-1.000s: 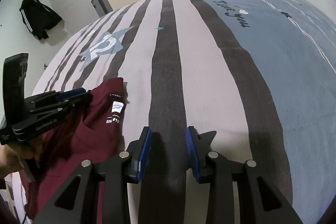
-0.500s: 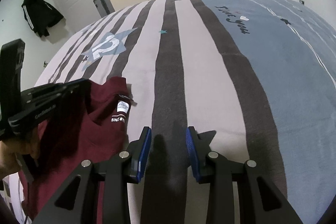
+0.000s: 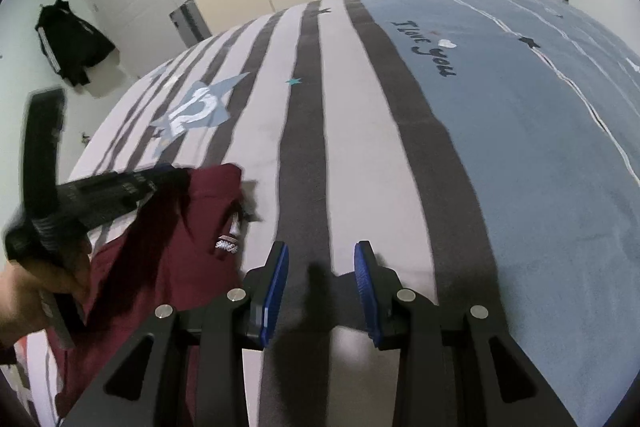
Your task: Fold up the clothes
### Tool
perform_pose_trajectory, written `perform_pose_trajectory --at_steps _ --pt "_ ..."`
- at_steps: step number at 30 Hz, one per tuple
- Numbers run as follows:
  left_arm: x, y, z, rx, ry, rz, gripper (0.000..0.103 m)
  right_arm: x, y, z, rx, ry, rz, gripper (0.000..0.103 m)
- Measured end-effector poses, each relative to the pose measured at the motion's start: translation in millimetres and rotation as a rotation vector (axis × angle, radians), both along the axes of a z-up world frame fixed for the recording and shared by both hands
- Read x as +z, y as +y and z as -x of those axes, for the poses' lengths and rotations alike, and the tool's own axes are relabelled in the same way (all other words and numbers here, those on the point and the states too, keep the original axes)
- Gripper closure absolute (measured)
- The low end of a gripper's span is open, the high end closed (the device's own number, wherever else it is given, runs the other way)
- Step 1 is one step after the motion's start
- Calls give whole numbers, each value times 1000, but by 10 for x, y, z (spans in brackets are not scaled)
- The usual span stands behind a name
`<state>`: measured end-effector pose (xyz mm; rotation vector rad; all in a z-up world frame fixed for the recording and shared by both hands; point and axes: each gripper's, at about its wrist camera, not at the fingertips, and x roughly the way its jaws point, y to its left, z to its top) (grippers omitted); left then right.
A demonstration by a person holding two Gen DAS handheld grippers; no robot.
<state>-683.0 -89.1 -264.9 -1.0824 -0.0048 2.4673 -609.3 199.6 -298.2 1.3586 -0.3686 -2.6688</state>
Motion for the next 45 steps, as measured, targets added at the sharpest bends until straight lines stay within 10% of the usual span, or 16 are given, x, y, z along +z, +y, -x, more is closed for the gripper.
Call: perform_pose_trajectory --at_steps 14,23,27,45 --pt "-283 -1822 -1668 200 -122 260 49 -29 -724 -520 172 -25 70 66" --pt "-558 -1898 -1636 205 -178 281 53 -213 -900 -491 144 -76 28 66" --pt "-550 -1920 -1659 144 -160 276 98 -232 -936 -471 133 -80 14 66" --pt "-377 -2084 -1477 234 -166 340 99 -254 -909 -460 114 -84 1 65"
